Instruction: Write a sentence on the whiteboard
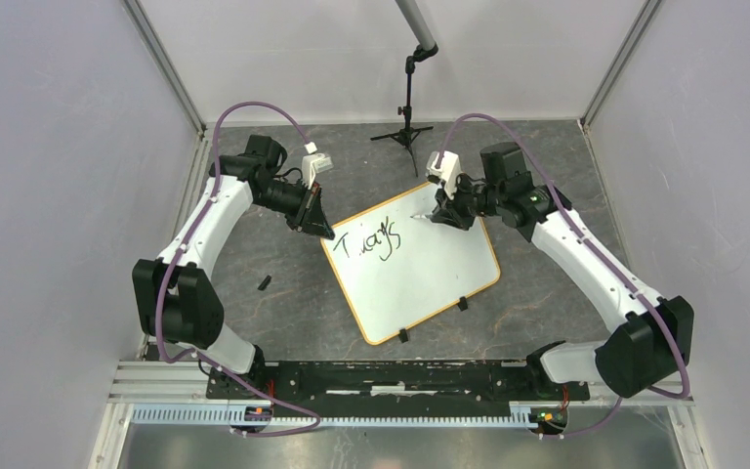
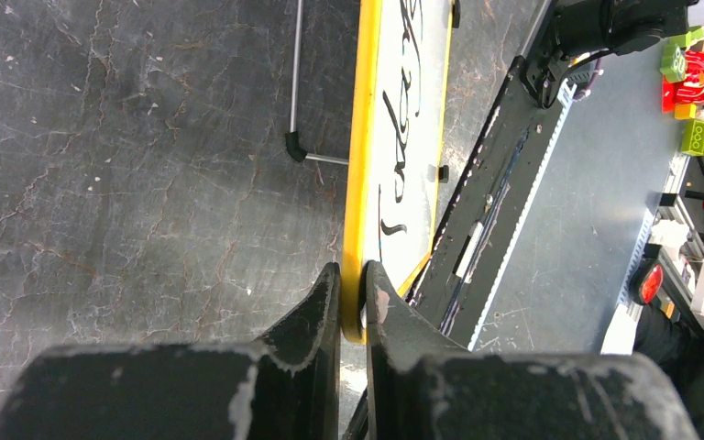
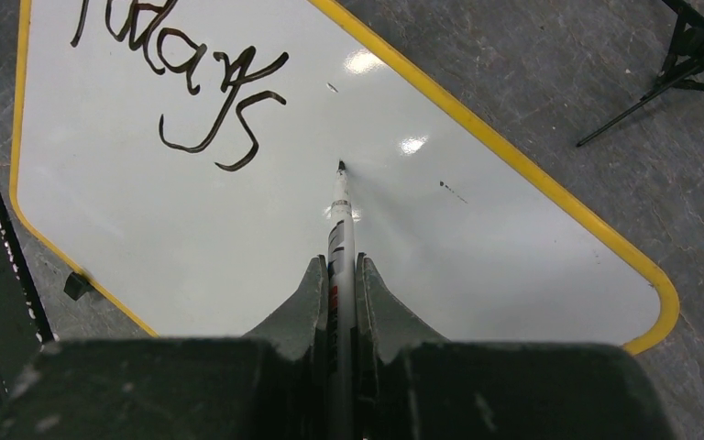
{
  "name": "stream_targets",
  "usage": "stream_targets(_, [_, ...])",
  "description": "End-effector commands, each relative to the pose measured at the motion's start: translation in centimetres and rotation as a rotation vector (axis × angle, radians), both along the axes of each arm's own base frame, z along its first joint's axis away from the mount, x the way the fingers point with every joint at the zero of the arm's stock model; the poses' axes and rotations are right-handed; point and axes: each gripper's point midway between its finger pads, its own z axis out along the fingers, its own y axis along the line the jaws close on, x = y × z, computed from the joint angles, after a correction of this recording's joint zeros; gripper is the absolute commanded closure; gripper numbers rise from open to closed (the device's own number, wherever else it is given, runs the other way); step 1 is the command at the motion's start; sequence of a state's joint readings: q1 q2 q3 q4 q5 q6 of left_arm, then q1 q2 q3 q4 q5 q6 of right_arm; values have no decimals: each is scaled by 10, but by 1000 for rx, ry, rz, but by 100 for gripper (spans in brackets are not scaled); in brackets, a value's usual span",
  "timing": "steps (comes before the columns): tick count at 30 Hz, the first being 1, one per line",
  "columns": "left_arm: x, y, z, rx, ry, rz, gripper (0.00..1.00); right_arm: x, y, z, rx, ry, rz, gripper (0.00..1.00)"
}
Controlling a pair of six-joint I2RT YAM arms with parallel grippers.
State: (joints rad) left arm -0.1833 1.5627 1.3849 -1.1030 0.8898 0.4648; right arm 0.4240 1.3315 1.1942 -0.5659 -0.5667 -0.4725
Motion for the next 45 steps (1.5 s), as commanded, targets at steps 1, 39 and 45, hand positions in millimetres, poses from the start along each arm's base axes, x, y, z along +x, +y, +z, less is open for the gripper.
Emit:
stream_targets(1, [-7,-2,-24,87,9,-65,97,13,6,12,16,-43,-19,100])
stream_targets(39, [-9,-1,-25,89,7,-70,97,1,-3,-9,-79,-39,-5,100])
stream_targets(45, [-9,-1,-25,91,8,-71,97,18,-7,6,-68,-74,-44,100])
